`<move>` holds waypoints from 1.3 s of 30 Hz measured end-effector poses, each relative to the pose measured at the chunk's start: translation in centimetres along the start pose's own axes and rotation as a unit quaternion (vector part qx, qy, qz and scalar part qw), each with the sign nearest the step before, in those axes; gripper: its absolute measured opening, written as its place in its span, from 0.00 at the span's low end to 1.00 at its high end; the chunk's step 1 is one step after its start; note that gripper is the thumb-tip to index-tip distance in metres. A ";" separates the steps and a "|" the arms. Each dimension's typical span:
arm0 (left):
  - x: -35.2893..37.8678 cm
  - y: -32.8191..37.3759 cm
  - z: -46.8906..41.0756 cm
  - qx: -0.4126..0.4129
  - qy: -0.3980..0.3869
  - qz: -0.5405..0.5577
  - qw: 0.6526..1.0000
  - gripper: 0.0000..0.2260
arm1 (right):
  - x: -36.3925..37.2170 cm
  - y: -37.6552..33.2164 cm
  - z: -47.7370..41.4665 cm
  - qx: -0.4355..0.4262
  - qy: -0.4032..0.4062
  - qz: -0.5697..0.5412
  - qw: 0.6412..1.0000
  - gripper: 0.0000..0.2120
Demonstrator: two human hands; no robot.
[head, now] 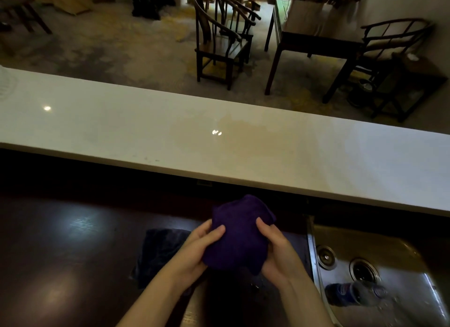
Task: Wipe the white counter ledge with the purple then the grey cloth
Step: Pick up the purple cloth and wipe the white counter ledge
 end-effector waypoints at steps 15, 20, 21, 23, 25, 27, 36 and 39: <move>5.4 15.9 0.7 0.270 0.074 -0.206 0.938 0.12 | 3.5 -11.3 -0.2 -0.193 0.076 0.041 0.977 0.15; 2.9 22.4 1.3 0.361 0.167 -0.379 0.835 0.09 | 0.8 -20.7 2.4 -0.314 0.154 0.124 0.929 0.13; 2.3 23.5 1.5 0.373 0.188 -0.424 0.804 0.09 | 0.0 -22.6 3.4 -0.340 0.189 0.163 0.907 0.13; 1.2 25.2 1.7 0.387 0.221 -0.520 0.728 0.12 | -1.5 -25.8 5.5 -0.374 0.282 0.287 0.835 0.14; 0.5 26.1 1.4 0.377 0.242 -0.619 0.646 0.14 | -2.9 -27.9 6.7 -0.378 0.352 0.418 0.747 0.14; -0.3 26.3 0.8 0.351 0.256 -0.678 0.593 0.16 | -4.4 -28.4 6.1 -0.361 0.377 0.518 0.678 0.16; -0.6 25.8 0.5 0.300 0.280 -0.739 0.534 0.23 | -5.5 -20.1 -3.1 -0.212 0.313 0.803 0.460 0.18; -0.9 25.7 0.6 0.293 0.272 -0.746 0.533 0.23 | -3.9 -19.0 -4.5 -0.219 0.309 0.794 0.475 0.19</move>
Point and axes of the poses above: each hand's wrist, its own z-axis away from the middle knuckle, its own x-axis out of the palm, y = z × x, the point moved 10 cm from there along -z, towards the middle knuckle, and after that the axes turned 12 degrees about z, right-handed, at the moved point
